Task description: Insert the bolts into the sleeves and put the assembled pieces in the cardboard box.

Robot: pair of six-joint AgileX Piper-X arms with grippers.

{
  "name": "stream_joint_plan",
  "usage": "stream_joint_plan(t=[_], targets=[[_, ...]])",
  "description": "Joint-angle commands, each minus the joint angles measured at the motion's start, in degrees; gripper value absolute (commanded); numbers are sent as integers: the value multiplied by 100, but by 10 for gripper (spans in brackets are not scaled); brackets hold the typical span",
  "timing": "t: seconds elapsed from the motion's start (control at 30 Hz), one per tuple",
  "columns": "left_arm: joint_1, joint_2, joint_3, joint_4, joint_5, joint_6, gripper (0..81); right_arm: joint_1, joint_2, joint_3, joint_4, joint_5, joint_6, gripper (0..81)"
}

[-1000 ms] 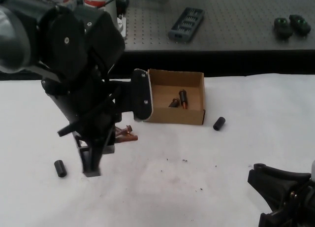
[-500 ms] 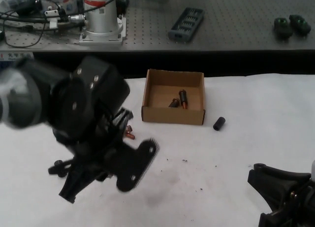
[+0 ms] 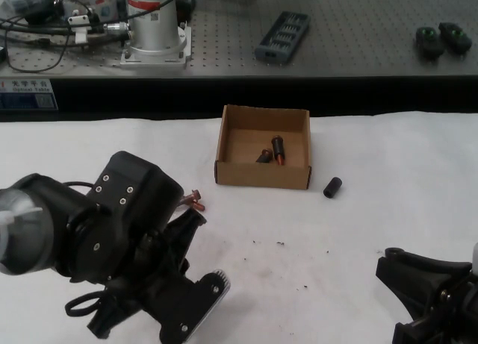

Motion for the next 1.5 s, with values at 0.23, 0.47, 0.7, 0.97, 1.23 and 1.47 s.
stream_joint_plan(t=[0.23, 0.47, 0.7, 0.97, 1.23, 1.47], targets=[[-3, -32, -14, -102, 217, -1314, 84, 18, -71, -8, -151, 79, 38, 73], [-3, -32, -14, -269, 141, -1680, 417, 18, -71, -8, -146, 46, 38, 73], [-3, -85, -26, -325, -373, -2464, 407, 18, -71, -8, -146, 46, 38, 73], [-3, -851, -286, -226, -1819, -7207, 407, 18, -71, -8, -146, 46, 38, 73], [7, -1276, -316, 558, -294, -12677, 407, 18, -365, 96, -81, 388, -91, 73], [-222, -980, -309, 597, 281, -14768, 407, 18, -1567, 468, -98, 1021, -124, 73]])
